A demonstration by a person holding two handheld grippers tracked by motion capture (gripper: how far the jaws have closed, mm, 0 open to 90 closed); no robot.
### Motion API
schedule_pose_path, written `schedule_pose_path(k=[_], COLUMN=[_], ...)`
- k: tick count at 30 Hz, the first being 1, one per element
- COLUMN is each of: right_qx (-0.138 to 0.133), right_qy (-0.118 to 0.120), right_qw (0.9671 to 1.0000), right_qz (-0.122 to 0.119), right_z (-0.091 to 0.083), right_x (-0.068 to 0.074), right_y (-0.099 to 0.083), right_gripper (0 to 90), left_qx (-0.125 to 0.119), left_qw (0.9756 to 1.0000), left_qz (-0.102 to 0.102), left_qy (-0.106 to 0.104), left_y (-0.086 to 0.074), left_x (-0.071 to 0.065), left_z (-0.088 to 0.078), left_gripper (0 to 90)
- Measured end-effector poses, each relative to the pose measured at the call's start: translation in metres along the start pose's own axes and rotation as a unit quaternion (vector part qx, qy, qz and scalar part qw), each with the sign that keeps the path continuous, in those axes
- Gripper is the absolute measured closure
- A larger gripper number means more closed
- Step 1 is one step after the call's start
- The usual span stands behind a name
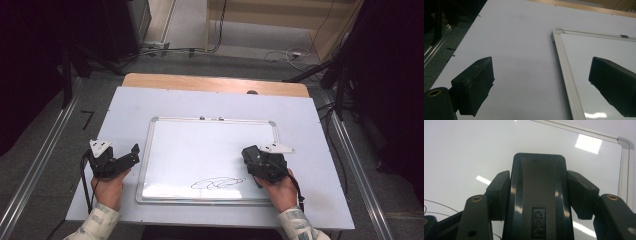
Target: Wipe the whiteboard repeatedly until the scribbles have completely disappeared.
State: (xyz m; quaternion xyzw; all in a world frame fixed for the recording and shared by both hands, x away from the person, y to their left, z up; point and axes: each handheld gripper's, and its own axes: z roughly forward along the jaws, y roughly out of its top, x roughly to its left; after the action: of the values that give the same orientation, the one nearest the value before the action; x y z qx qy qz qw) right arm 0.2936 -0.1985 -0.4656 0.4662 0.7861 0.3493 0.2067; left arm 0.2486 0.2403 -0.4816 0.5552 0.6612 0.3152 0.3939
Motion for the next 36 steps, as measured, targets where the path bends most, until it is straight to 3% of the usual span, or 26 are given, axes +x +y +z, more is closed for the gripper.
schedule_pose_path(k=[15,20,36], right_qx=[0.023,0.017,0.029], right_qy=[-0.006,-0.006,-0.008], right_qw=[0.9994,0.9995,0.9996], right_qz=[-0.024,-0.025,0.000], right_z=[0.019,0.019,0.019], right_x=[0.013,0.014,0.015], right_y=[-0.013,-0.015,-0.013], right_gripper=[37.9,38.0,38.4], left_qx=[-0.001,-0.001,-0.001], left_qw=[1.0000,1.0000,1.0000], left_qz=[0.000,-0.001,-0.002], left_qy=[-0.002,-0.002,-0.002], left_y=[0.000,0.000,0.000], left_x=[0.000,0.000,0.000], left_z=[0.000,0.000,0.000], left_gripper=[6.5,6.5,6.4])
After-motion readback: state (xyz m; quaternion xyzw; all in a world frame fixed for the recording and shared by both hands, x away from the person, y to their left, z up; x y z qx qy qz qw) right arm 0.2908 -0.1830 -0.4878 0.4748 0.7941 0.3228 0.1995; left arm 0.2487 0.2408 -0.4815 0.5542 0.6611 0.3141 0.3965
